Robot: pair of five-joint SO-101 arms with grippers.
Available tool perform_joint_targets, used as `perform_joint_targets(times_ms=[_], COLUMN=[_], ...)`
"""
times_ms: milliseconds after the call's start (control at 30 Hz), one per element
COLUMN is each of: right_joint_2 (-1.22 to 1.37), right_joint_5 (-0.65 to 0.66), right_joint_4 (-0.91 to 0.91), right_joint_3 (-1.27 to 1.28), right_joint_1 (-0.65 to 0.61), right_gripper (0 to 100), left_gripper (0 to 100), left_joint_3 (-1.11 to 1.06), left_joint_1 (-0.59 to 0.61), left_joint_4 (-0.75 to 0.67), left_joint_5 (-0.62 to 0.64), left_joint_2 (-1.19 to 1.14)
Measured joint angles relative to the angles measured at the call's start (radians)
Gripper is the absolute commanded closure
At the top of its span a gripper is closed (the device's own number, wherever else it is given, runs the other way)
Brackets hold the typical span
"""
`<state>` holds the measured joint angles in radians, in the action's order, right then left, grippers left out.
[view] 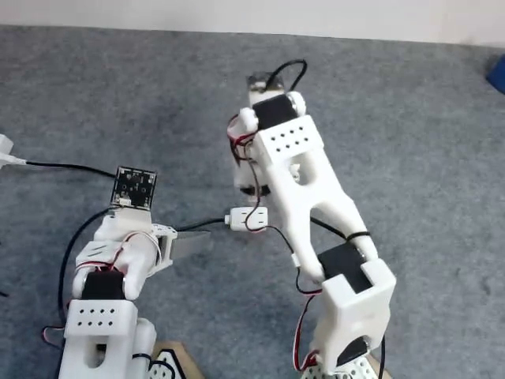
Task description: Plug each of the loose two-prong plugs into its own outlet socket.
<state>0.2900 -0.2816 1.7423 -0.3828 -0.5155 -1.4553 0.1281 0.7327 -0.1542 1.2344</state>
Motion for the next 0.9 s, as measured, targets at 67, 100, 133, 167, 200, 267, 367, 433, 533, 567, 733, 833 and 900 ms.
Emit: perform_joint_targets(times_ms=[67,100,133,167,200,267,367,433,533,567,733,833,900], right_joint_2=[0.000,0.000,0.000,0.000,0.000,0.000,0.000,0.000,0.000,0.000,0.000,0.000,0.005], right_joint_5=[0.025,0.031,0.035,0.037,0.040,0.040,0.040,0.040,0.041,0.043,0.046,0.046,0.057], right_joint_4=[0.000,0.000,0.000,0.000,0.000,0.000,0.000,0.000,0.000,0.000,0.000,0.000,0.000], right_joint_3=[0.054,0.068,0.071,0.075,0.075,0.075,0.080,0.081,0.084,0.086,0.086,0.086,0.086], right_joint_1=[0.003,0.003,0.003,0.003,0.003,0.003,0.003,0.003,0.003,0.003,0.003,0.003,0.003], right_gripper=[99.2,99.3,99.3,99.3,99.3,99.3,99.3,99.3,99.3,99.3,99.3,99.3,99.3], left_gripper=[49,49,49,49,49,49,49,49,49,49,49,49,49], left_joint_3=[0.000,0.000,0.000,0.000,0.000,0.000,0.000,0.000,0.000,0.000,0.000,0.000,0.000], left_joint_1=[0.000,0.000,0.000,0.000,0.000,0.000,0.000,0.000,0.000,0.000,0.000,0.000,0.000], left_joint_4=[0.000,0.000,0.000,0.000,0.000,0.000,0.000,0.000,0.000,0.000,0.000,0.000,0.000], left_joint_5=[0.000,0.000,0.000,0.000,0.000,0.000,0.000,0.000,0.000,0.000,0.000,0.000,0.000], left_joint_2=[0.000,0.000,0.000,0.000,0.000,0.000,0.000,0.000,0.000,0.000,0.000,0.000,0.000])
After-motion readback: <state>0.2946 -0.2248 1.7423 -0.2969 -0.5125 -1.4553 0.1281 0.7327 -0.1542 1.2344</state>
